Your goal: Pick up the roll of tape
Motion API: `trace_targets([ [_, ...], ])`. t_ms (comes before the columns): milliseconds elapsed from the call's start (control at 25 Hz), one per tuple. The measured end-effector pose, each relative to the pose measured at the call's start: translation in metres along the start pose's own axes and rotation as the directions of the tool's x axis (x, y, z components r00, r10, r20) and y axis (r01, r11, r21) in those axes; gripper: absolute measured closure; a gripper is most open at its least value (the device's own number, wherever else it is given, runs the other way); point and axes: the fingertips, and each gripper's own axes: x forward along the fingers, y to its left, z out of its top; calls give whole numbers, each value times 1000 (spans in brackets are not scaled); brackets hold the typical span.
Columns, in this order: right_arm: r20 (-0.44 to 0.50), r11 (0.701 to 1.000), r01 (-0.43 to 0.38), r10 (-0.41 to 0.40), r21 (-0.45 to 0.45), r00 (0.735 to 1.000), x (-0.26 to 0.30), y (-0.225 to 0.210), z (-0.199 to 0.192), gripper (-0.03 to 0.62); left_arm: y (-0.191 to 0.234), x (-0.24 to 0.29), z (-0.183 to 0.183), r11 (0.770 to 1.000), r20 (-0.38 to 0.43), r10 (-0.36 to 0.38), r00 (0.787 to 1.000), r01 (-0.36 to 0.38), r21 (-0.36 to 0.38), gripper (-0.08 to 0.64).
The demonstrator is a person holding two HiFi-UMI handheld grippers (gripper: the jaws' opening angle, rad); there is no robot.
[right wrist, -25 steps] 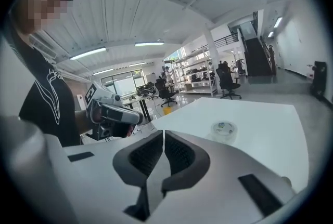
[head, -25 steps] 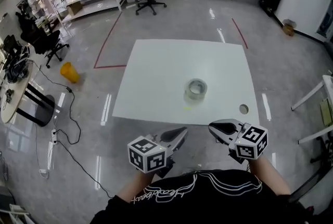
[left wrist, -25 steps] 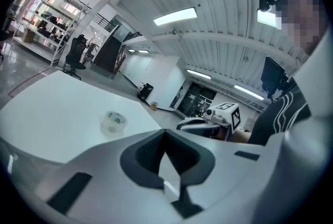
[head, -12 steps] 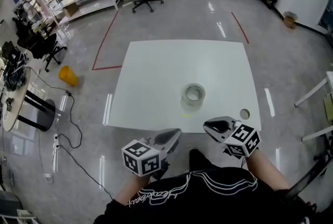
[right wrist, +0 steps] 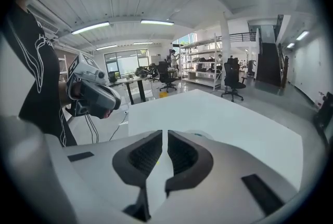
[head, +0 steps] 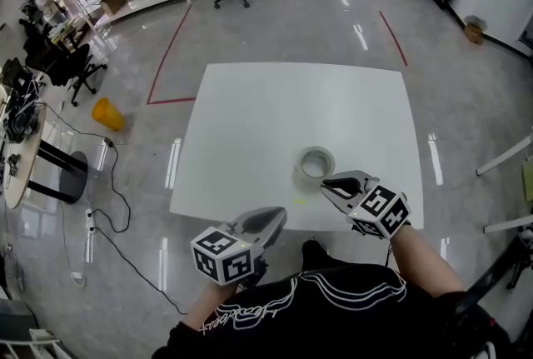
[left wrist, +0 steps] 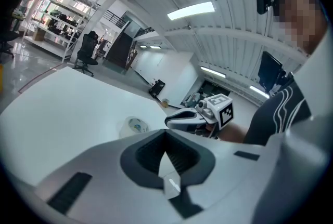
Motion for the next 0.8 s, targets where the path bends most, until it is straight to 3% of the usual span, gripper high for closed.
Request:
trace_targets([
  [280,-83,997,-5,-1,-77,997,31,-17,-4,571,19,7,4,999,6,15,1000,-15,-29,557],
  [480,-172,992,-30,8,-126,985,51,-21,-16,476,27,5,8,999,18,30,999,-29,-46,557],
  [800,-354,970,-43,-46,-238,934,87,-27,-53,440,34,-6,1,995,23,63,998,-61,-74,557],
])
